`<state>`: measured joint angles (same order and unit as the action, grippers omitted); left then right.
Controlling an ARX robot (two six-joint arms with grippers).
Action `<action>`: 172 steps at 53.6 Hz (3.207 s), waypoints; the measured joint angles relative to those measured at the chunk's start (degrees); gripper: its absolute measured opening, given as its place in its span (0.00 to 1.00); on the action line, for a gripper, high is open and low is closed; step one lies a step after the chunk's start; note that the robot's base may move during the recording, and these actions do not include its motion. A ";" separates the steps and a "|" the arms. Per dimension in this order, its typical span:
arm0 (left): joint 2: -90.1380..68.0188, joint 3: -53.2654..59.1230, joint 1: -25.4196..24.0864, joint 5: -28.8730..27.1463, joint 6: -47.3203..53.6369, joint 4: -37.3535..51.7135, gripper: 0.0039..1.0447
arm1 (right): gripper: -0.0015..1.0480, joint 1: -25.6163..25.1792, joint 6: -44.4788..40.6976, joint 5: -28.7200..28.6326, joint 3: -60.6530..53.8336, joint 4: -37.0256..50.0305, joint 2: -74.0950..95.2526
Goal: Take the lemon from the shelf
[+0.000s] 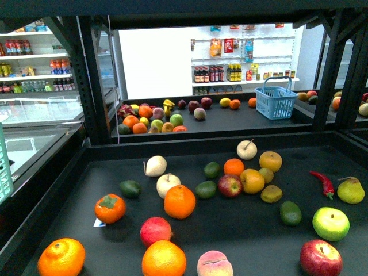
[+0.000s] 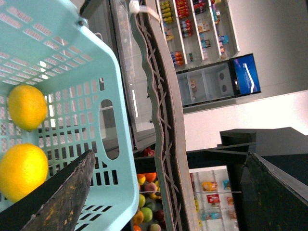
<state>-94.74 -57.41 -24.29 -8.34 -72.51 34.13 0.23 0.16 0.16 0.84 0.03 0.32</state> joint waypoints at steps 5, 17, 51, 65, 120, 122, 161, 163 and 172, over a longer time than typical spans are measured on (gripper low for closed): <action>3.63 -0.92 -0.96 0.94 4.39 -7.37 0.93 | 0.93 0.00 0.00 0.00 0.00 0.00 0.00; 19.89 -4.57 -2.45 4.31 24.90 -36.04 0.93 | 0.93 0.00 0.00 0.00 0.00 0.00 0.00; 60.96 0.96 8.90 16.87 58.90 -57.02 0.81 | 0.93 0.00 -0.02 -0.02 0.00 -0.04 0.00; 74.88 27.12 23.98 8.44 71.06 -44.52 0.30 | 0.93 -0.04 0.00 -0.04 0.00 -0.04 -0.02; 90.73 52.94 24.09 8.46 71.87 -34.97 0.02 | 0.93 -0.04 0.00 -0.04 0.00 -0.04 -0.02; 90.95 53.18 24.09 8.46 71.87 -34.88 0.02 | 0.93 -0.04 0.00 -0.07 0.00 -0.04 -0.02; 94.44 56.65 24.11 8.39 71.89 -34.45 0.77 | 0.93 -0.04 0.00 -0.07 0.00 -0.04 -0.02; 94.44 56.65 24.11 8.39 71.89 -34.45 0.84 | 0.93 -0.04 0.00 -0.07 0.00 -0.04 -0.02; 94.44 56.65 24.11 8.39 71.95 -34.45 0.92 | 0.93 -0.04 0.00 -0.04 0.00 -0.04 -0.02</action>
<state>-0.30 -0.75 -0.19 0.05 -0.56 -0.32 0.19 0.16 0.12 0.84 -0.01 0.30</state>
